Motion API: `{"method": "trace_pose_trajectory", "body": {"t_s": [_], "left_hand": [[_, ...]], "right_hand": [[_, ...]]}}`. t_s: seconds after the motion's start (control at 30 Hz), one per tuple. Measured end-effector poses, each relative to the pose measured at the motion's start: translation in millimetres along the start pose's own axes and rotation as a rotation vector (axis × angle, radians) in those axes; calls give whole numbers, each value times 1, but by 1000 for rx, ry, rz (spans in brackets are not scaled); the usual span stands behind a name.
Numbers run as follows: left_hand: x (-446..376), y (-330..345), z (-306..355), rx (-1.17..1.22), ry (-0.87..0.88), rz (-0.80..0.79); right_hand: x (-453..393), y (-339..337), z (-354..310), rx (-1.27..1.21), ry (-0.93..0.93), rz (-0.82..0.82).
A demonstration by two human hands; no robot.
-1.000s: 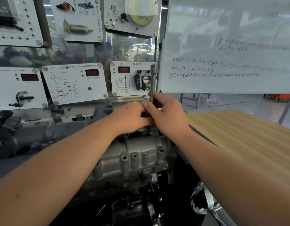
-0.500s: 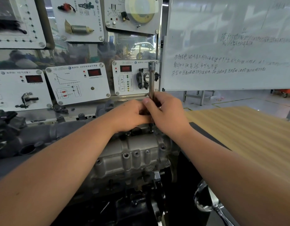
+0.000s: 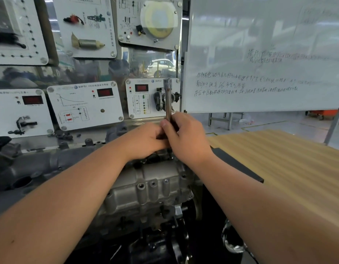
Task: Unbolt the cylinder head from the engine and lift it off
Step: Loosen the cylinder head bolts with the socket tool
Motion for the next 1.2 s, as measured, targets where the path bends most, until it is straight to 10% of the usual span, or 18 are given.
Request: {"method": "trace_pose_trajectory", "body": {"t_s": [1.2], "left_hand": [[0, 0, 1, 83, -29, 17]], "right_hand": [[-2, 2, 9, 34, 70, -44]]}}
Point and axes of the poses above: each hand's wrist, its own x-axis away from the middle knuckle, its own y-axis out of the palm, z = x × y, the point moved 8 cm from there along -x, towards the middle knuckle, and after that the axes turned 10 degrees about -y, right-handed, at the moved point
